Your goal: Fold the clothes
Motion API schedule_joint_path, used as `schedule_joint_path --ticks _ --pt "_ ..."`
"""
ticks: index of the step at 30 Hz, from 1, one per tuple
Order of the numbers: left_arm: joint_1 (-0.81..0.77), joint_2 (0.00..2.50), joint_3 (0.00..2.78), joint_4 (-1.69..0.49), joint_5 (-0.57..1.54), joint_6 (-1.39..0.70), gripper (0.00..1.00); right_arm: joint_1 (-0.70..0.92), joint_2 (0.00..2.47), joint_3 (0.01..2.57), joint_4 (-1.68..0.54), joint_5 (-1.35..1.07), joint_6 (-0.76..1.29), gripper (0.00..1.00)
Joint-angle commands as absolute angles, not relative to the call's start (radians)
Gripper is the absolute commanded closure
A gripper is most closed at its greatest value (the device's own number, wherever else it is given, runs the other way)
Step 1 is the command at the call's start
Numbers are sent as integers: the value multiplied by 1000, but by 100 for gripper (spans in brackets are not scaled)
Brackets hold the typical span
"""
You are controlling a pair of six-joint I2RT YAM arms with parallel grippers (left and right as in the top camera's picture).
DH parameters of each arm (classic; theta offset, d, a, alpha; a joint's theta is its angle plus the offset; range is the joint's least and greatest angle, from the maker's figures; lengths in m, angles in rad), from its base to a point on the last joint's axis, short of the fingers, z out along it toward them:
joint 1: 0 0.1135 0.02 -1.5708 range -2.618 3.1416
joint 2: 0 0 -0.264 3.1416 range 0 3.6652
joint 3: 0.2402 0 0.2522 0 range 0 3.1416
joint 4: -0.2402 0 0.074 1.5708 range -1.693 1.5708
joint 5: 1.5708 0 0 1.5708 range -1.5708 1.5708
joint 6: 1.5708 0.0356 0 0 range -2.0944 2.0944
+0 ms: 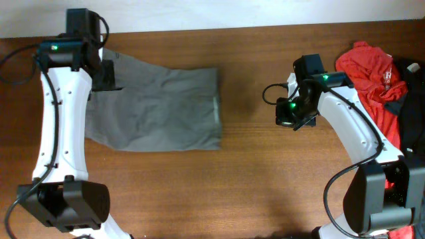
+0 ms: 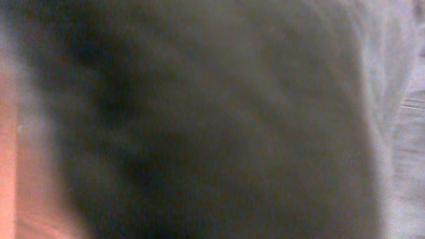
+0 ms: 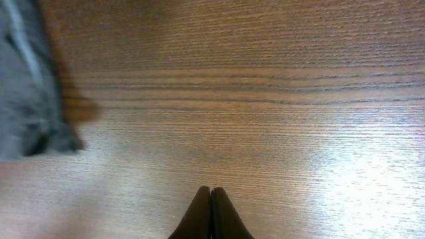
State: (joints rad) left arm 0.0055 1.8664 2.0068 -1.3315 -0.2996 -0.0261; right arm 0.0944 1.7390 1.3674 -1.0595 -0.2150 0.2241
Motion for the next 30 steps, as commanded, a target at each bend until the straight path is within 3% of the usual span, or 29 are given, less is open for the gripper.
schedule_joint_path --ticks 1,7,13,19,30 --pt "-23 1890 2033 -1314 -185 -139 99 106 1717 1385 -1063 -225 215 96" --pt "-83 2042 2033 -1286 -160 -265 99 106 1717 1385 -1080 -228 214 96" --pt "-138 2128 2033 -1218 3 -386 99 106 1717 1385 -1086 -228 214 96" --pt "-187 2135 2035 -1187 29 -394 99 106 1717 1384 -1086 -228 198 96" --pt "-88 2128 2253 -1533 -202 -282 100 106 1717 1384 -1089 -228 188 96"
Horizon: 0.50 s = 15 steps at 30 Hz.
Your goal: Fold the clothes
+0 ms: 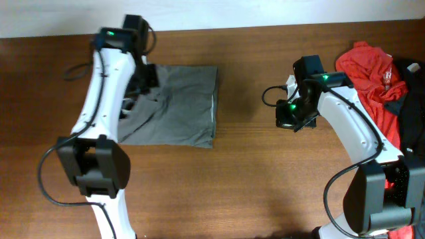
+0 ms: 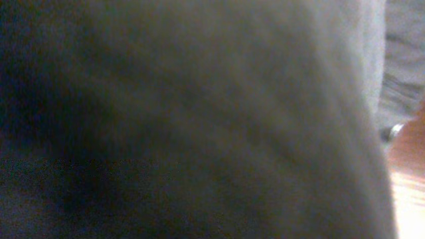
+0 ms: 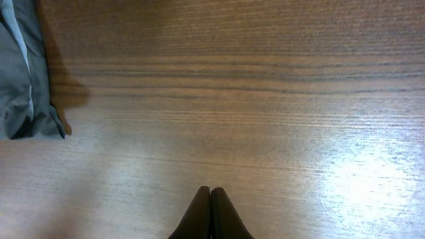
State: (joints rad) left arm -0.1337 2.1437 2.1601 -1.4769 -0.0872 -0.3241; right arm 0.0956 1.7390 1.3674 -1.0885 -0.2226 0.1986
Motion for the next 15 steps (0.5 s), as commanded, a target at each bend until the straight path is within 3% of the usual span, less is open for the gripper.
schedule_joint_path --ticks 1,8,15 --pt "-74 2125 2278 -1559 -229 -282 100 106 1717 1384 -1090 -228 188 96" --pt "43 2120 2371 -1687 -398 -196 100 106 1717 1384 -1098 -228 188 96" --pt "163 2071 2395 -1679 -388 -125 100 106 1717 1384 -1097 -228 188 96"
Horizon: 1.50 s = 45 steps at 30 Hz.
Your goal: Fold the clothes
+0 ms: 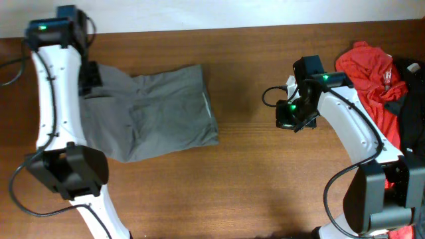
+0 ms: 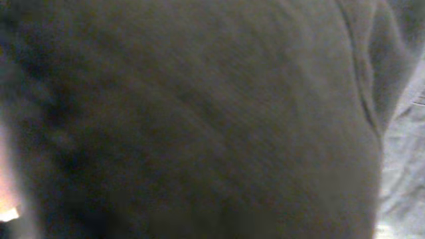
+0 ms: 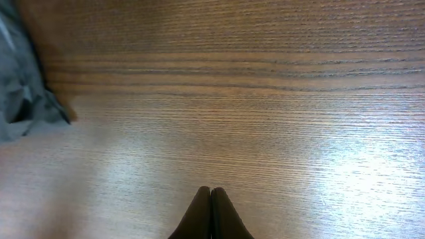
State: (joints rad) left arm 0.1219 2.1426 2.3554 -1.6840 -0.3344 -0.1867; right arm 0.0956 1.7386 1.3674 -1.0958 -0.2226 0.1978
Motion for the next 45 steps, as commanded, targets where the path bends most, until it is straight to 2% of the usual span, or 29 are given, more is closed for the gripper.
schedule_joint_path --ticks 1,8,11,20,27,29,31,33,34,35,37,39,40,41,44,45 --pt "176 2063 2397 -1670 -385 -109 100 106 1717 1384 -1097 -227 188 96" --pt "133 2059 2397 -1592 -381 -94 100 106 1717 1384 -1097 -227 188 96" --pt "63 2070 2391 -1550 -310 -174 100 106 1717 1384 -1095 -227 188 96" --pt "-106 2225 2371 -1546 -288 -398 100 106 1717 1384 -1108 -228 188 96" --pt "-236 2361 2371 -1407 -253 -479 99 106 1717 1384 -1112 -228 188 96" --pt "-268 2394 2371 -1352 -213 -478 90 106 1718 1384 -1111 -228 188 96" --pt "-291 2410 2371 -1342 -175 -478 90 106 1718 1384 -1111 -228 188 96" --pt "-308 2422 2371 -1338 -175 -478 76 106 1717 1384 -1111 -228 187 96" --pt "-316 2424 2371 -1339 -175 -478 76 106 1717 1384 -1111 -228 188 96" --pt "-327 2424 2371 -1339 -175 -478 70 106 1718 1384 -1111 -228 188 96" --pt "-338 2423 2377 -1346 -175 -476 41 106 1718 1384 -1111 -228 188 96" --pt "-340 2423 2387 -1355 -176 -409 34 106 1717 1384 -1112 -228 188 96" --pt "-339 2423 2395 -1365 -180 -364 22 106 1717 1384 -1112 -228 188 96" --pt "-332 2423 2415 -1390 -192 -325 15 106 1718 1384 -1112 -228 188 96" --pt "-295 2423 2500 -1481 -244 -319 13 106 1717 1384 -1112 -228 188 96" --pt "-278 2423 2540 -1517 -261 -319 8 106 1718 1384 -1111 -228 188 96"
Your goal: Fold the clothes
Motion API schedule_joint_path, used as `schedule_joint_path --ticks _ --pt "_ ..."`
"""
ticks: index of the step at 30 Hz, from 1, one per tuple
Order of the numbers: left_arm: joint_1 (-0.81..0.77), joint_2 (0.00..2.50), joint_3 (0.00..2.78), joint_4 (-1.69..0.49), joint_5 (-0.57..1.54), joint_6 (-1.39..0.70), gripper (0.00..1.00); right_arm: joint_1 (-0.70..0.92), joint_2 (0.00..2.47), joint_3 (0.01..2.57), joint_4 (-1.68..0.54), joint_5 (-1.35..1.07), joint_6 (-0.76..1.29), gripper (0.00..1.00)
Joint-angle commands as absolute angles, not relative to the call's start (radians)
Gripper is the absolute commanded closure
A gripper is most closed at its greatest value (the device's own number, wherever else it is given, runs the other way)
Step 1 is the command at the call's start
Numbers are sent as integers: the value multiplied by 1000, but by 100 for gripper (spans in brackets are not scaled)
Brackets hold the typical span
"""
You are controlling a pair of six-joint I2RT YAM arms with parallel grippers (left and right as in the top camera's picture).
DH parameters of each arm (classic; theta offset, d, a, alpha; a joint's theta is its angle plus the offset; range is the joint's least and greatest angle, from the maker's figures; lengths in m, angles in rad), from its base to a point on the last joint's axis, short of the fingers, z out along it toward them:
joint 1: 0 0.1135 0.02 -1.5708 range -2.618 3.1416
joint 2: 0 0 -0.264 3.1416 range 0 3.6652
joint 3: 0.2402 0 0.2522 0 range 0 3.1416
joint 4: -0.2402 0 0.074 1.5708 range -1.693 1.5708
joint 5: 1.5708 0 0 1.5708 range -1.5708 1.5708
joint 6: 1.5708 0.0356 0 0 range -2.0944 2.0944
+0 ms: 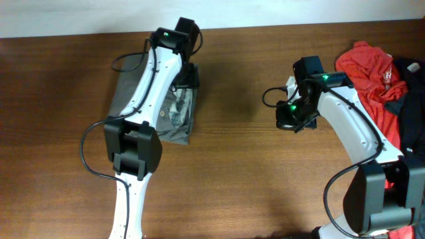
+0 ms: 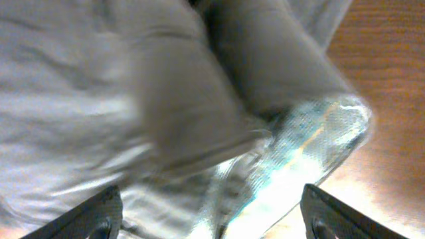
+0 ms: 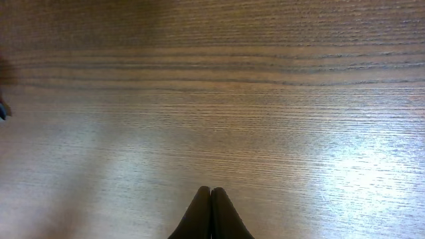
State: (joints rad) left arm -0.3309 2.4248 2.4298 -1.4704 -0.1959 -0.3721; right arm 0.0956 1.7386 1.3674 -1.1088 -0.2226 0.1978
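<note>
The grey garment lies bunched in a narrow, creased heap left of the table's middle. My left gripper hangs over the heap's upper right end. In the left wrist view the left gripper is open, its two fingers spread wide over the rumpled grey cloth, with nothing between them. My right gripper is shut and empty above bare wood right of the middle; its closed tips show in the right wrist view.
A red garment and a dark one are piled at the table's right edge, beside the right arm. The left arm lies across the grey heap. Brown wooden tabletop spreads between the arms.
My left gripper went from the grey garment's far left top corner to its right end and now stands open. The cloth, spread wide then, is gathered into a narrow heap. The right arm stayed put.
First the grey garment lay spread with my left gripper at its left edge, cloth covering its camera. Then the gripper was near the middle with the cloth doubled over. Then it was back at the left, cloth spread askew. Now it is open over a bunched heap.
</note>
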Motion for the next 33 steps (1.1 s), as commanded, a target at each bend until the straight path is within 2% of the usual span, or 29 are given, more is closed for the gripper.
schedule_joint_path --ticks 1,2,3,5,6,9,17,27,33 --pt "-258 2423 2583 -1550 -270 -319 8 106 1718 1384 -1111 -228 188 96" --pt "-235 2423 2631 -1584 -266 -320 8 106 1718 1384 -1111 -228 188 96" --pt "-212 2423 2674 -1609 -249 -319 16 106 1718 1384 -1111 -228 188 96" --pt "-171 2423 2713 -1625 -181 -301 83 106 1717 1384 -1110 -228 188 96" --pt "-152 2424 2710 -1615 -116 -284 100 107 1718 1384 -1103 -229 188 96" --pt "-134 2451 2669 -1580 -32 -192 100 107 1718 1384 -1069 -247 188 96" --pt "-157 2540 2478 -1559 149 -107 100 106 1718 1384 -987 -391 102 95" --pt "-177 2547 2205 -1484 180 -73 99 106 1718 1384 -739 -591 105 96" --pt "-213 2494 2215 -1516 181 -51 99 108 1718 1384 -705 -675 112 96"
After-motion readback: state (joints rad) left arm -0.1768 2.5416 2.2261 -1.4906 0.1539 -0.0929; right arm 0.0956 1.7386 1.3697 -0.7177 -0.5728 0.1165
